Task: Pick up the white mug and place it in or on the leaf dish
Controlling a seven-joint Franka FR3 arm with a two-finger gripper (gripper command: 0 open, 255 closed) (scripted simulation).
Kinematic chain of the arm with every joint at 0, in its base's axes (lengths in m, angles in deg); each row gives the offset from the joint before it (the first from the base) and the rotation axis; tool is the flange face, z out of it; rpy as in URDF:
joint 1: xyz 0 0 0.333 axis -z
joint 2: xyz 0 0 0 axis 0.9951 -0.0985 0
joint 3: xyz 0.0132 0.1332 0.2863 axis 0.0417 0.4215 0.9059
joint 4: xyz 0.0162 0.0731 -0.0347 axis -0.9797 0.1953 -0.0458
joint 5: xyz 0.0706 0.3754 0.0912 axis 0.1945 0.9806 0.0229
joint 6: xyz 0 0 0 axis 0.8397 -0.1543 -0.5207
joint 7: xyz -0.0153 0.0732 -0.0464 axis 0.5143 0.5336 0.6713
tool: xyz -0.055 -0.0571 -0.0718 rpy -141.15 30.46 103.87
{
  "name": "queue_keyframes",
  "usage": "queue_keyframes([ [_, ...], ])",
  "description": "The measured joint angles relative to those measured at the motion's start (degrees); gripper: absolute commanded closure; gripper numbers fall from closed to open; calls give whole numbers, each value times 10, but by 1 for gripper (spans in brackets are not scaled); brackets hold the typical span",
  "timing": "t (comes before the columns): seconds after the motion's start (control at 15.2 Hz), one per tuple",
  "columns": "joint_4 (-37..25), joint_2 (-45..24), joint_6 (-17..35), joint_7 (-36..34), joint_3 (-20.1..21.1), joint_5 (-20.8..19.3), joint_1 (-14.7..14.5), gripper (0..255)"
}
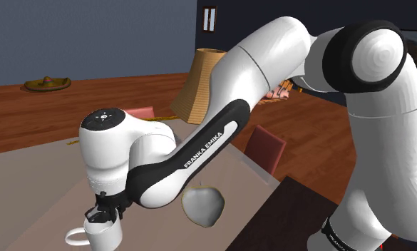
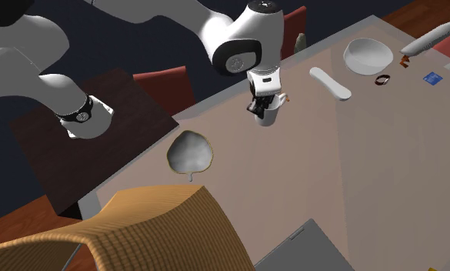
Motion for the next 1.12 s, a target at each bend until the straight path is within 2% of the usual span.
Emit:
queue_keyframes([
  [0.79, -19, 54, -65, 36, 30, 48, 20, 255],
  [0.92, 12, 82, -57, 49, 37, 63, 38, 255],
  [1.12, 88, 143, -28, 85, 49, 99, 80, 255],
])
